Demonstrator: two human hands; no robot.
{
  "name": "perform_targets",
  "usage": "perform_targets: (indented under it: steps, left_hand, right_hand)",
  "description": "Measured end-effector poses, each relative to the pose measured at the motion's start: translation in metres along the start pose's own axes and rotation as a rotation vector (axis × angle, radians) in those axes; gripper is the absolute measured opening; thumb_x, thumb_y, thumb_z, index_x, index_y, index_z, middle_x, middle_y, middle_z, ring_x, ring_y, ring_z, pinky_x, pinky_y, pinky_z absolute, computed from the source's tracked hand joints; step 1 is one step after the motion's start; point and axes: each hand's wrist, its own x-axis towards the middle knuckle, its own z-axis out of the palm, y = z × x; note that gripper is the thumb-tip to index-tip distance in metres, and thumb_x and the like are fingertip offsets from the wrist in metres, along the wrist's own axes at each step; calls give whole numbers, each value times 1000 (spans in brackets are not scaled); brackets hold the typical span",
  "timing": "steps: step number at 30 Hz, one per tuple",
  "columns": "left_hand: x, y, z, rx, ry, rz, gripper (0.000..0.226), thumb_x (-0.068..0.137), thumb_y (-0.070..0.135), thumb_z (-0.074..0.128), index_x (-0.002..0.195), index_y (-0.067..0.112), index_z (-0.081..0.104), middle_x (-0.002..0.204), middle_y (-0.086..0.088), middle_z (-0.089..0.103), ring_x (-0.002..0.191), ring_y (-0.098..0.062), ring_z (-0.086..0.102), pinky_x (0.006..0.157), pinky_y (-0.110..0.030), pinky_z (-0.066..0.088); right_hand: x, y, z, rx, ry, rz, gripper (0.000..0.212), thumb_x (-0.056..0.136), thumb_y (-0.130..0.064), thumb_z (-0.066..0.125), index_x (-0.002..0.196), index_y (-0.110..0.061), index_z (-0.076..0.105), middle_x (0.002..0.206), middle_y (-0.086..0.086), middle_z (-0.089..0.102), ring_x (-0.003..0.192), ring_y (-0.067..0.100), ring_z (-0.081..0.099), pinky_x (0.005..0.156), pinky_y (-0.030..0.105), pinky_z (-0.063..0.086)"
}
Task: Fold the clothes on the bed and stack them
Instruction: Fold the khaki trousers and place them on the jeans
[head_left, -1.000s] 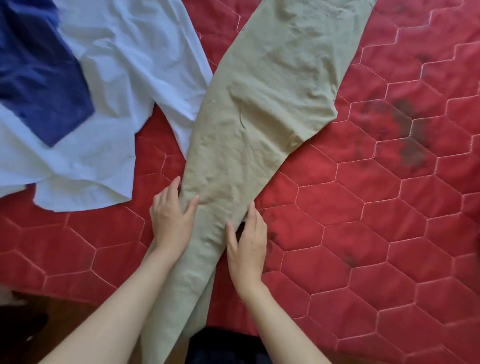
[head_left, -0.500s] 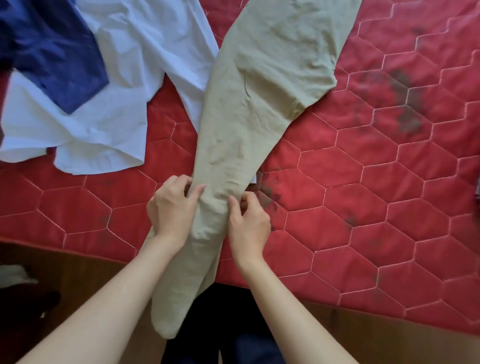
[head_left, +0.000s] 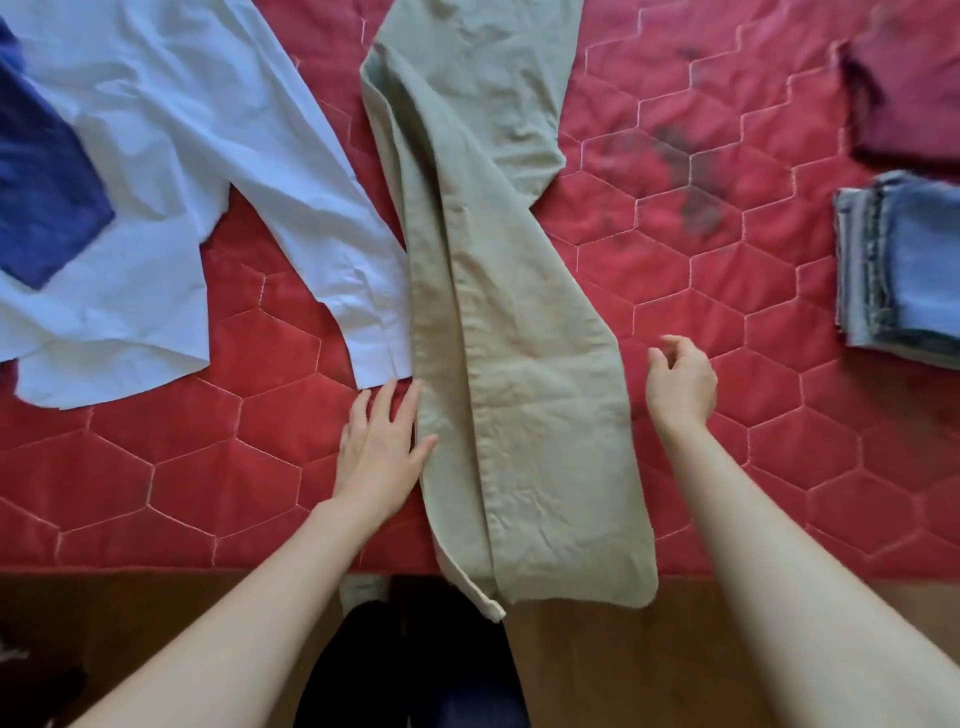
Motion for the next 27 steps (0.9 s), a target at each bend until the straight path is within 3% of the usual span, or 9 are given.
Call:
perform_targets:
  steps: [3,6,9,12,14,17,19,22,27]
  left_hand:
    - [2,11,5,-23,98,45,66,93,37,58,150,16,30,143,-7,42,129,-26,38,101,-39,36]
    - [0,23,6,-304,138,-77,65,90,26,65,147,16,33,118,-8,59,108,-30,54,89,-41,43]
    - [2,26,8,-558,141,-281,59,87,24,69,137,18,39,94,-2,67,97,-29,61,82,-43,48]
    - [-3,24,11,-621,105,-293,46,87,22,69,126,21,45,90,1,69,92,-26,63,78,-39,48]
    - [-11,23,15,-626,132,-240,49,87,15,66,126,27,40,91,0,68,84,-27,63,76,-39,47]
    - [-21,22,23,-570,195,-167,46,86,10,61,122,32,43,84,-4,63,73,-26,60,71,-38,45]
    - [-25,22,25,-552,189,-174,37,86,12,62,116,30,50,76,0,59,76,-28,58,69,-36,42]
    - [-31,21,23,-579,191,-162,33,84,10,67,112,23,56,75,4,56,75,-29,57,74,-37,46]
    - [-50,17,0,-596,276,-7,32,79,4,72,104,20,60,67,13,49,63,-3,50,65,-21,38]
  right_hand:
    - [-5,15,8,-164,-46,-106,45,96,-25,53,137,-6,48,135,17,49,124,34,44,100,42,35]
    - [-51,13,25,-193,-81,-359,50,91,-30,62,133,-6,51,138,16,47,129,34,42,102,43,35]
    - [-100,16,50,-344,-260,-433,74,89,-55,56,147,-13,35,158,16,19,147,31,13,117,45,15]
    - [-136,24,70,-390,-355,-449,91,87,-66,47,154,-16,11,162,13,-1,149,26,-7,120,45,-1]
    - [-154,25,78,-375,-365,-490,91,86,-63,52,154,-15,15,161,14,1,149,28,-3,120,48,2]
    - [-172,27,84,-443,-288,-548,88,76,-55,70,146,-11,40,156,22,23,145,38,21,113,59,25]
    - [-178,30,89,-529,-223,-570,87,69,-53,76,138,-7,51,149,24,36,138,41,35,104,62,36]
    - [-181,31,95,-611,-156,-576,80,74,-52,70,138,-6,51,148,23,38,138,40,36,104,61,38]
    - [-187,28,98,-524,-111,-592,68,79,-36,66,137,-4,51,146,18,45,136,33,42,104,59,38]
